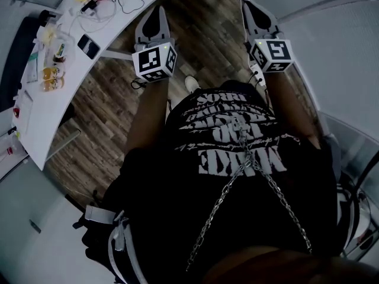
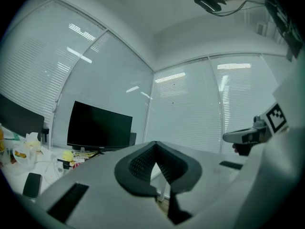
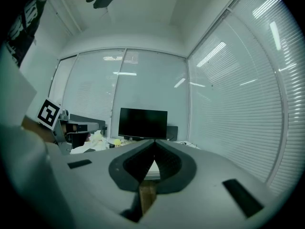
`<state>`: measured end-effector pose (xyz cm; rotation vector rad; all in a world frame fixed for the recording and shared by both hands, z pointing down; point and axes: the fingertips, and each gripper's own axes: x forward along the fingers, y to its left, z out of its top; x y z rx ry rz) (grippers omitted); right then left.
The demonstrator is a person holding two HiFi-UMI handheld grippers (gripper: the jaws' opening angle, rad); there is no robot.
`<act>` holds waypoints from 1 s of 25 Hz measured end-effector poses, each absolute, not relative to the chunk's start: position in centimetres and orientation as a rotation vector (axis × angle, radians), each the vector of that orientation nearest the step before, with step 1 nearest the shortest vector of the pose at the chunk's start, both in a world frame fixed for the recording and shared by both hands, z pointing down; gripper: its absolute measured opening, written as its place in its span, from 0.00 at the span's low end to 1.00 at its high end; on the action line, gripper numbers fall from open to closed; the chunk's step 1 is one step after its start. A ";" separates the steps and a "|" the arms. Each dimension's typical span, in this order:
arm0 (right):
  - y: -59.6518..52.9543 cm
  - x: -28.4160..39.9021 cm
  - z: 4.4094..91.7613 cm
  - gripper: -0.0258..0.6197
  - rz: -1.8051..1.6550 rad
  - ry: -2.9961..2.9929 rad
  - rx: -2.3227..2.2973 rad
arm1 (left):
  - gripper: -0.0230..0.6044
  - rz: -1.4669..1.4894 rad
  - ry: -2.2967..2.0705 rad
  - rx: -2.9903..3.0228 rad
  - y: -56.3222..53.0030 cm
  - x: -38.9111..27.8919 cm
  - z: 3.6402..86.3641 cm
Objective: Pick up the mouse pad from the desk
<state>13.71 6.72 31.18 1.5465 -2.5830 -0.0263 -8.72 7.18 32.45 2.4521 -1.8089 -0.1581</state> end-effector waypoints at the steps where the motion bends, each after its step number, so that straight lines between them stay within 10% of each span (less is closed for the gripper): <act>1: 6.6 13.7 31.0 0.04 -0.027 -2.577 1.553 | 0.05 -0.169 -1.805 2.449 7.2 -8.9 32.4; 25: -3.7 11.5 33.1 0.04 0.040 -2.618 1.480 | 0.05 -0.095 -1.876 2.344 -0.5 -11.9 35.0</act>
